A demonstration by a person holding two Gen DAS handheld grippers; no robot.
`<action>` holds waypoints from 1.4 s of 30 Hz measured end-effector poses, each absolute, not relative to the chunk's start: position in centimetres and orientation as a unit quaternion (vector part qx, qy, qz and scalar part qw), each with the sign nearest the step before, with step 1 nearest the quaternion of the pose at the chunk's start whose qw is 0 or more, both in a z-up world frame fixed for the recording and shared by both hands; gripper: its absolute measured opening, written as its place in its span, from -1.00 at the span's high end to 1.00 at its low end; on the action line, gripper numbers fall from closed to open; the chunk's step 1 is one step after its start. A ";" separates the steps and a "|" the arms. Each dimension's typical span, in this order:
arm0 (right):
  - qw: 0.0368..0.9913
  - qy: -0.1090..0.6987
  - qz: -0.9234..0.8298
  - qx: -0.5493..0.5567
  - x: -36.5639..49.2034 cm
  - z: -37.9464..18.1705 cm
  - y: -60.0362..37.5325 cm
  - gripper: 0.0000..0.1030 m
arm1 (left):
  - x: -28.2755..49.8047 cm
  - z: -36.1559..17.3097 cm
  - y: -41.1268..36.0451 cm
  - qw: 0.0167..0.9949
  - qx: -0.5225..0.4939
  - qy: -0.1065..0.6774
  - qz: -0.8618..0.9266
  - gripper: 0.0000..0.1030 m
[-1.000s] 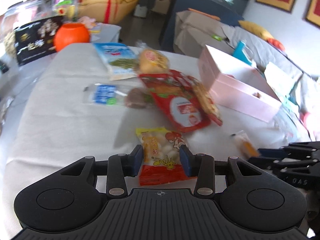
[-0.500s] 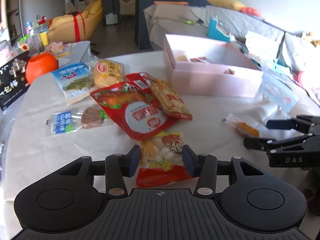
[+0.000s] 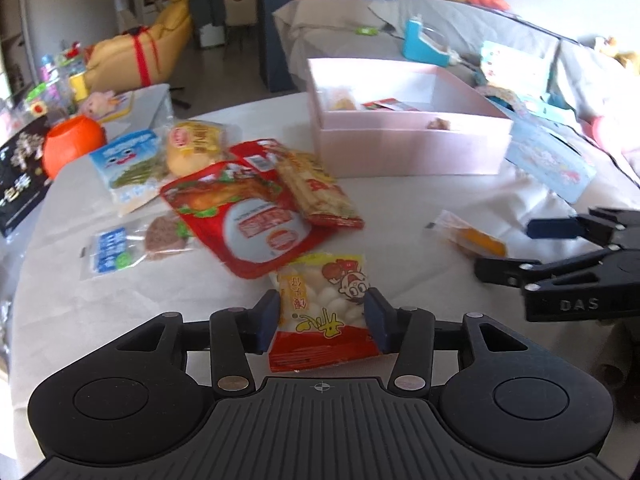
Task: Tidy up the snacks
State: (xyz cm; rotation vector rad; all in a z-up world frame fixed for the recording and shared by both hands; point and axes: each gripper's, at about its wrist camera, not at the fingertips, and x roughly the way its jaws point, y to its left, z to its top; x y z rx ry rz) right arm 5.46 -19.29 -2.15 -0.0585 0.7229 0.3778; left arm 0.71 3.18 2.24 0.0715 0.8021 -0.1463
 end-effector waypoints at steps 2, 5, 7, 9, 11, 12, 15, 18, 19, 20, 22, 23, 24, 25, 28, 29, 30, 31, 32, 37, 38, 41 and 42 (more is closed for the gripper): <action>0.918 0.351 0.183 -0.031 5.4 -2.2 -19.2 -0.66 | 0.6 2.3 2.6 0.917 0.043 0.388 -0.081 0.00; 0.918 0.351 0.183 -0.031 5.4 -2.2 -19.2 -0.66 | 0.5 2.4 2.4 0.918 0.049 0.384 -0.080 -0.01; 0.918 0.351 0.183 -0.032 5.4 -2.2 -19.2 -0.67 | 0.4 2.4 2.3 0.920 0.056 0.382 -0.073 -0.01; 0.918 0.352 0.183 -0.033 5.4 -2.2 -19.1 -0.68 | 0.5 2.4 2.2 0.919 0.061 0.383 -0.071 -0.01; 0.917 0.352 0.183 -0.033 5.4 -2.3 -19.1 -0.68 | 0.5 2.3 2.1 0.918 0.062 0.385 -0.077 -0.01; 0.917 0.352 0.183 -0.033 5.4 -2.3 -19.1 -0.68 | 0.5 2.3 2.0 0.917 0.063 0.386 -0.080 -0.01; 0.917 0.352 0.184 -0.032 5.4 -2.3 -19.0 -0.68 | 0.5 2.0 1.5 0.915 0.069 0.387 -0.086 -0.09; 0.917 0.352 0.184 -0.032 5.5 -2.3 -19.1 -0.68 | 0.8 1.8 1.6 0.911 0.056 0.396 -0.098 -0.14; 0.917 0.352 0.184 -0.032 5.5 -2.3 -19.1 -0.68 | 0.8 1.8 1.6 0.910 0.054 0.398 -0.102 -0.17; 0.917 0.352 0.184 -0.032 5.5 -2.3 -19.1 -0.68 | 0.8 1.7 1.6 0.909 0.055 0.399 -0.105 -0.19; 0.917 0.351 0.184 -0.031 5.5 -2.3 -19.1 -0.68 | 0.7 1.7 1.3 0.908 0.058 0.400 -0.113 -0.25; 0.917 0.351 0.184 -0.031 5.5 -2.3 -19.1 -0.68 | 0.6 1.7 1.2 0.908 0.060 0.398 -0.115 -0.26; 0.917 0.351 0.184 -0.031 5.5 -2.3 -19.1 -0.68 | 0.4 1.8 1.2 0.909 0.061 0.396 -0.116 -0.26; 0.917 0.351 0.185 -0.030 5.5 -2.3 -19.1 -0.68 | 0.4 1.9 1.2 0.910 0.062 0.393 -0.115 -0.26; 0.917 0.351 0.185 -0.029 5.5 -2.3 -19.2 -0.69 | 0.1 2.6 1.6 0.918 0.066 0.377 -0.101 -0.23; 0.917 0.351 0.185 -0.030 5.5 -2.3 -19.2 -0.69 | 0.0 2.9 1.9 0.923 0.067 0.369 -0.090 -0.23; 0.917 0.351 0.185 -0.029 5.5 -2.3 -19.2 -0.69 | 0.0 3.2 2.3 0.926 0.065 0.363 -0.081 -0.23; 0.917 0.351 0.186 -0.028 5.5 -2.3 -19.2 -0.69 | -0.1 3.5 2.7 0.929 0.060 0.358 -0.073 -0.23; 0.917 0.351 0.186 -0.028 5.5 -2.2 -19.3 -0.69 | 0.0 3.8 3.2 0.931 0.052 0.354 -0.065 -0.23; 0.917 0.351 0.186 -0.025 5.5 -2.2 -19.3 -0.69 | 0.4 4.1 5.8 0.930 -0.003 0.367 -0.031 -0.19; 0.917 0.351 0.187 -0.024 5.5 -2.2 -19.4 -0.69 | 0.5 4.0 6.2 0.928 -0.013 0.372 -0.031 -0.19; 0.917 0.351 0.188 -0.023 5.5 -2.3 -19.4 -0.71 | 0.6 3.4 6.4 0.921 -0.023 0.387 -0.041 -0.19; 0.917 0.351 0.188 -0.024 5.5 -2.3 -19.4 -0.71 | 0.6 3.1 6.2 0.919 -0.023 0.391 -0.044 -0.19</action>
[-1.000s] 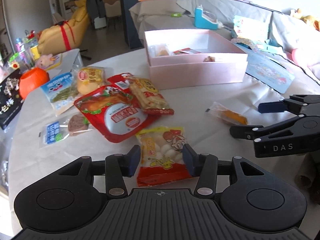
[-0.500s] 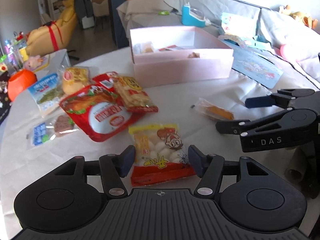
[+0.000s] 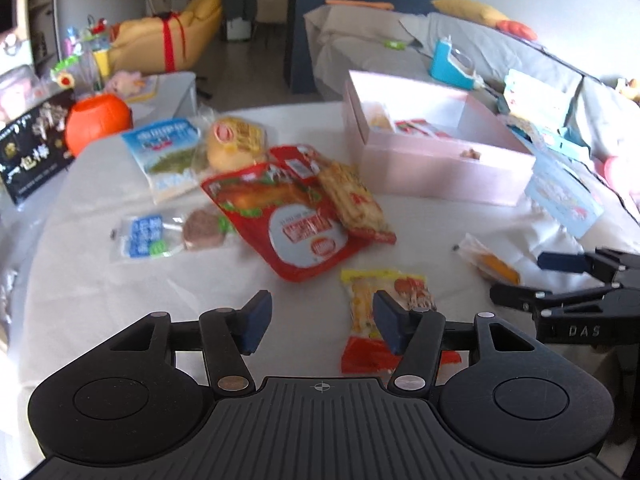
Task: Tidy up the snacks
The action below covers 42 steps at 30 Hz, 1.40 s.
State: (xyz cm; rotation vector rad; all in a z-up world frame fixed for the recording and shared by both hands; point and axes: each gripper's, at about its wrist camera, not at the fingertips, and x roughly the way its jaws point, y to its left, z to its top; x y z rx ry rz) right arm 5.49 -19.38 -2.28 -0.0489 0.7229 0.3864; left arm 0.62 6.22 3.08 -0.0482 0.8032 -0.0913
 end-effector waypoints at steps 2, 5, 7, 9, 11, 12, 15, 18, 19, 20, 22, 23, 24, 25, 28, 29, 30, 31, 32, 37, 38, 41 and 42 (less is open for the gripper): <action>0.917 0.352 0.187 -0.025 5.5 -2.3 -19.3 -0.71 | 0.7 2.6 5.7 0.915 -0.029 0.398 -0.056 -0.19; 0.917 0.352 0.187 -0.025 5.5 -2.3 -19.3 -0.71 | 0.7 2.7 4.9 0.916 -0.033 0.395 -0.069 -0.19; 0.917 0.352 0.188 -0.024 5.5 -2.3 -19.3 -0.71 | 0.6 3.3 4.1 0.921 -0.018 0.382 -0.075 -0.19; 0.918 0.351 0.184 -0.022 5.5 -2.3 -19.4 -0.71 | 0.4 3.8 2.9 0.923 0.006 0.375 -0.088 -0.19; 0.921 0.351 0.170 -0.011 5.6 -2.3 -19.8 -0.71 | 0.2 3.7 1.3 0.920 0.047 0.378 -0.095 -0.19; 0.922 0.351 0.161 0.001 5.7 -2.2 -20.2 -0.71 | 0.2 3.4 0.6 0.918 0.067 0.380 -0.094 -0.19; 0.925 0.353 0.135 0.048 6.3 -2.2 -21.8 -0.71 | 0.5 2.2 -1.2 0.907 0.107 0.395 -0.096 -0.20; 0.922 0.352 0.136 0.083 6.7 -2.3 -22.9 -0.71 | 0.8 1.6 -2.3 0.904 0.135 0.394 -0.094 -0.31; 0.922 0.352 0.136 0.084 6.7 -2.3 -23.0 -0.71 | 0.9 1.5 -2.4 0.904 0.135 0.394 -0.093 -0.34; 0.923 0.352 0.135 0.080 6.7 -2.3 -22.8 -0.71 | 1.0 1.6 -2.3 0.904 0.131 0.395 -0.095 -0.36; 0.924 0.352 0.132 0.071 6.7 -2.4 -22.5 -0.73 | 1.2 1.6 -2.0 0.905 0.121 0.397 -0.096 -0.38; 0.924 0.352 0.133 0.069 6.7 -2.4 -22.5 -0.74 | 1.3 1.6 -1.9 0.905 0.117 0.397 -0.097 -0.38; 0.924 0.352 0.133 0.068 6.7 -2.4 -22.5 -0.74 | 1.3 1.7 -1.8 0.905 0.115 0.397 -0.099 -0.38; 0.924 0.352 0.134 0.070 6.7 -2.4 -22.5 -0.74 | 1.3 1.7 -1.7 0.906 0.111 0.397 -0.101 -0.38; 0.923 0.352 0.135 0.070 6.6 -2.4 -22.5 -0.77 | 1.3 2.0 -1.3 0.908 0.095 0.394 -0.107 -0.37; 0.923 0.352 0.135 0.069 6.6 -2.3 -22.5 -0.77 | 1.2 2.2 -1.0 0.910 0.084 0.391 -0.109 -0.36; 0.923 0.352 0.136 0.068 6.5 -2.3 -22.5 -0.78 | 1.1 2.5 -0.8 0.913 0.077 0.387 -0.107 -0.33; 0.923 0.352 0.136 0.068 6.5 -2.3 -22.5 -0.78 | 0.9 2.9 -0.5 0.918 0.075 0.377 -0.098 -0.30; 0.923 0.353 0.137 0.068 6.6 -2.3 -22.5 -0.78 | 0.7 3.1 -0.3 0.922 0.078 0.370 -0.087 -0.29; 0.923 0.353 0.138 0.067 6.6 -2.4 -22.5 -0.80 | 1.1 2.8 0.9 0.917 0.062 0.387 -0.076 -0.29; 0.923 0.353 0.138 0.067 6.6 -2.3 -22.4 -0.80 | 1.2 2.5 0.9 0.916 0.062 0.389 -0.074 -0.30; 0.923 0.353 0.138 0.066 6.6 -2.3 -22.4 -0.80 | 1.6 2.0 1.0 0.914 0.054 0.394 -0.077 -0.34; 0.923 0.353 0.138 0.066 6.6 -2.4 -22.4 -0.80 | 1.7 1.8 1.1 0.915 0.051 0.394 -0.076 -0.34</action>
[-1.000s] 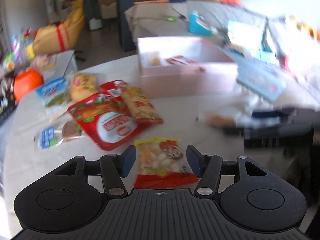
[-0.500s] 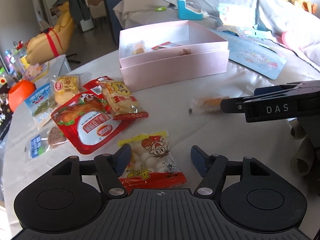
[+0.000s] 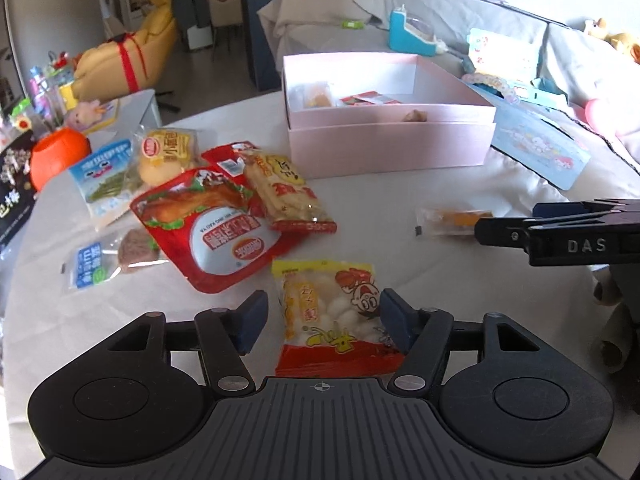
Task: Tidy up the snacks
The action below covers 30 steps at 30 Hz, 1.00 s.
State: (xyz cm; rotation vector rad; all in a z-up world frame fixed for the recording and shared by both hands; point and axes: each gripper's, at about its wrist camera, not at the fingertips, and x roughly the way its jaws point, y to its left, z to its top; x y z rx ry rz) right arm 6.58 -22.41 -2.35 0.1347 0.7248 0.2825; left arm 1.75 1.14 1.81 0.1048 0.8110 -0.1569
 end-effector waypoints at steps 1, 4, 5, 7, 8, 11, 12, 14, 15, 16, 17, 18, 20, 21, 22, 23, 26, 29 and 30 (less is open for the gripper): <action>0.923 0.353 0.138 0.065 6.6 -2.3 -22.4 -0.81 | 1.9 1.7 1.3 0.915 0.048 0.394 -0.075 -0.35; 0.921 0.355 0.146 0.063 6.5 -2.3 -22.3 -0.81 | 2.3 1.5 1.8 0.913 0.029 0.399 -0.081 -0.35; 0.919 0.357 0.153 0.062 6.4 -2.2 -22.4 -0.81 | 2.3 1.5 1.9 0.911 0.023 0.403 -0.087 -0.35; 0.915 0.358 0.178 0.055 6.2 -1.7 -22.5 -0.81 | 2.1 1.3 1.7 0.907 0.017 0.409 -0.099 -0.31; 0.916 0.355 0.183 0.044 6.1 -1.3 -22.4 -0.81 | 1.9 1.2 1.5 0.908 0.023 0.407 -0.101 -0.31; 0.928 0.332 0.171 -0.001 5.9 -0.3 -22.6 -0.81 | 1.6 1.2 1.2 0.911 0.021 0.398 -0.110 -0.31; 0.932 0.326 0.158 -0.013 6.1 0.0 -22.8 -0.80 | 1.5 1.2 1.3 0.911 0.017 0.395 -0.112 -0.31; 0.936 0.324 0.133 -0.021 7.0 0.1 -23.1 -0.79 | 1.5 1.3 1.4 0.914 0.020 0.390 -0.107 -0.31; 0.937 0.327 0.122 -0.023 7.5 0.0 -23.2 -0.72 | 1.6 1.3 1.5 0.915 0.022 0.389 -0.103 -0.31; 0.937 0.331 0.112 -0.028 8.1 -0.2 -23.1 -0.66 | 1.6 1.4 1.6 0.916 0.024 0.388 -0.099 -0.31; 0.936 0.335 0.104 -0.036 8.5 -0.5 -23.0 -0.53 | 1.6 1.4 1.8 0.916 0.025 0.388 -0.096 -0.31; 0.933 0.343 0.096 -0.046 9.0 -0.9 -22.7 -0.43 | 1.6 1.4 2.0 0.917 0.025 0.388 -0.093 -0.31; 0.926 0.361 0.094 -0.053 9.5 -1.7 -22.5 -0.40 | 1.6 1.4 2.3 0.917 0.024 0.388 -0.091 -0.31; 0.921 0.372 0.108 -0.050 9.4 -2.0 -22.2 -0.40 | 1.5 1.4 2.4 0.917 0.023 0.388 -0.091 -0.31; 0.919 0.372 0.122 -0.049 9.0 -2.0 -22.0 -0.40 | 1.5 1.4 2.4 0.916 0.022 0.389 -0.093 -0.31; 0.915 0.374 0.141 -0.051 8.6 -1.8 -22.0 -0.40 | 1.6 1.3 2.4 0.916 0.023 0.390 -0.093 -0.31; 0.903 0.377 0.205 -0.030 7.7 -0.9 -21.8 -0.40 | 1.7 1.1 2.3 0.914 0.025 0.393 -0.094 -0.32; 0.899 0.370 0.234 -0.014 7.6 0.2 -21.6 -0.40 | 1.7 0.9 2.1 0.914 0.028 0.393 -0.093 -0.32; 0.898 0.371 0.238 -0.011 7.8 0.4 -21.4 -0.40 | 1.7 0.9 2.1 0.914 0.029 0.394 -0.093 -0.32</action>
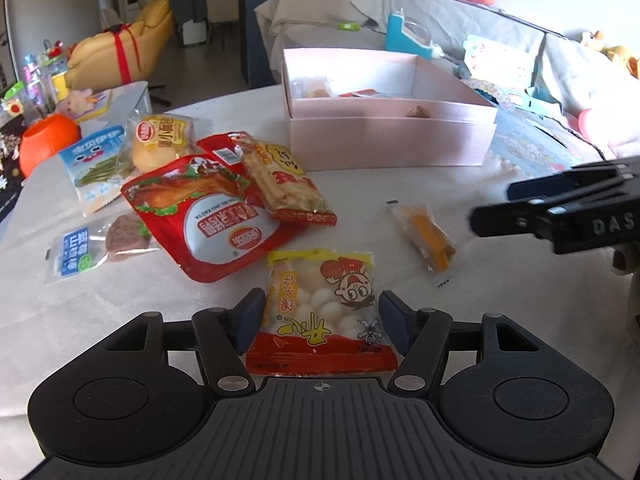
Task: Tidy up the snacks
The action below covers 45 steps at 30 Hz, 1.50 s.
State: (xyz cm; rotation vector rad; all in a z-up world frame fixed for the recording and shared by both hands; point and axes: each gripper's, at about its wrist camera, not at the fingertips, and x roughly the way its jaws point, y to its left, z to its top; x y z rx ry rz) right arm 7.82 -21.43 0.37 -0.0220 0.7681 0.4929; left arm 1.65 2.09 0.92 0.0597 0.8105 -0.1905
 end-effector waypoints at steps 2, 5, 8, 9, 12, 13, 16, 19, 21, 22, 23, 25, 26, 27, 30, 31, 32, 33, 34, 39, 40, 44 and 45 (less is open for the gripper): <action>0.890 0.381 0.251 -0.002 8.5 0.6 -20.5 -0.39 | 1.7 0.9 2.1 0.914 0.029 0.394 -0.093 -0.32; 0.874 0.403 0.272 0.002 9.6 0.3 -18.1 -0.22 | 1.6 0.9 2.0 0.914 0.031 0.394 -0.093 -0.32; 0.870 0.413 0.268 -0.030 10.1 -0.3 -15.7 0.06 | 1.5 0.9 2.1 0.914 0.030 0.395 -0.094 -0.32; 0.869 0.413 0.267 -0.045 10.0 -0.5 -15.1 0.18 | 1.6 0.9 2.2 0.914 0.028 0.395 -0.094 -0.32; 0.877 0.397 0.254 -0.097 8.9 -0.6 -14.6 0.45 | 1.7 0.9 2.2 0.913 0.026 0.396 -0.094 -0.32; 0.879 0.395 0.248 -0.102 8.6 -0.5 -15.0 0.46 | 1.8 0.9 2.2 0.913 0.025 0.396 -0.095 -0.32; 0.879 0.400 0.243 -0.089 8.1 -0.4 -17.0 0.52 | 1.9 0.9 2.2 0.914 0.027 0.393 -0.096 -0.31; 0.880 0.405 0.236 -0.069 7.9 -0.2 -19.4 0.57 | 1.7 1.1 2.3 0.915 0.025 0.391 -0.099 -0.26; 0.884 0.404 0.228 -0.057 7.7 0.1 -20.9 0.57 | 1.2 1.5 2.3 0.918 0.019 0.381 -0.110 -0.24; 0.887 0.401 0.224 -0.054 7.5 0.3 -21.3 0.57 | 0.9 1.9 2.3 0.921 0.017 0.373 -0.115 -0.24; 0.889 0.397 0.222 -0.050 7.3 0.7 -21.8 0.57 | 0.6 2.5 2.3 0.924 0.016 0.362 -0.120 -0.23; 0.895 0.385 0.222 -0.038 6.9 1.6 -22.8 0.57 | 0.4 3.7 2.5 0.931 0.009 0.342 -0.126 -0.23; 0.897 0.379 0.223 -0.031 6.8 2.1 -23.2 0.57 | 0.3 4.4 2.6 0.934 0.002 0.332 -0.129 -0.23; 0.900 0.372 0.225 -0.022 6.7 2.7 -23.7 0.57 | 0.5 5.4 2.9 0.938 -0.006 0.319 -0.135 -0.23; 0.911 0.342 0.231 -0.001 6.9 5.2 -24.4 0.57 | 2.2 9.5 3.2 0.952 -0.021 0.266 -0.147 -0.23; 0.917 0.327 0.229 0.002 7.3 6.3 -24.5 0.57 | 3.1 11.2 3.2 0.958 -0.026 0.241 -0.152 -0.24; 0.923 0.313 0.225 0.002 7.8 7.5 -24.5 0.57 | 4.4 13.2 3.2 0.964 -0.033 0.209 -0.159 -0.24; 0.930 0.295 0.221 0.002 8.5 8.8 -24.3 0.57 | 5.8 14.6 2.9 0.967 -0.038 0.190 -0.165 -0.26; 0.935 0.280 0.218 0.002 9.2 9.9 -24.1 0.57 | 7.6 15.8 2.8 0.967 -0.048 0.180 -0.174 -0.26; 0.959 0.226 0.165 -0.042 14.4 13.6 -21.8 -0.47 | 18.4 14.3 2.0 0.928 -0.118 0.290 -0.202 -0.18; 0.960 0.227 0.159 -0.045 15.2 13.4 -21.6 -0.48 | 18.9 13.3 2.1 0.929 -0.120 0.295 -0.187 -0.17; 0.948 0.268 0.173 -0.024 15.4 10.8 -22.1 -0.48 | 18.0 9.8 3.8 0.926 -0.141 0.300 -0.182 -0.17; 0.944 0.275 0.180 -0.022 15.1 10.0 -22.1 -0.48 | 17.5 9.2 4.4 0.926 -0.139 0.306 -0.175 -0.17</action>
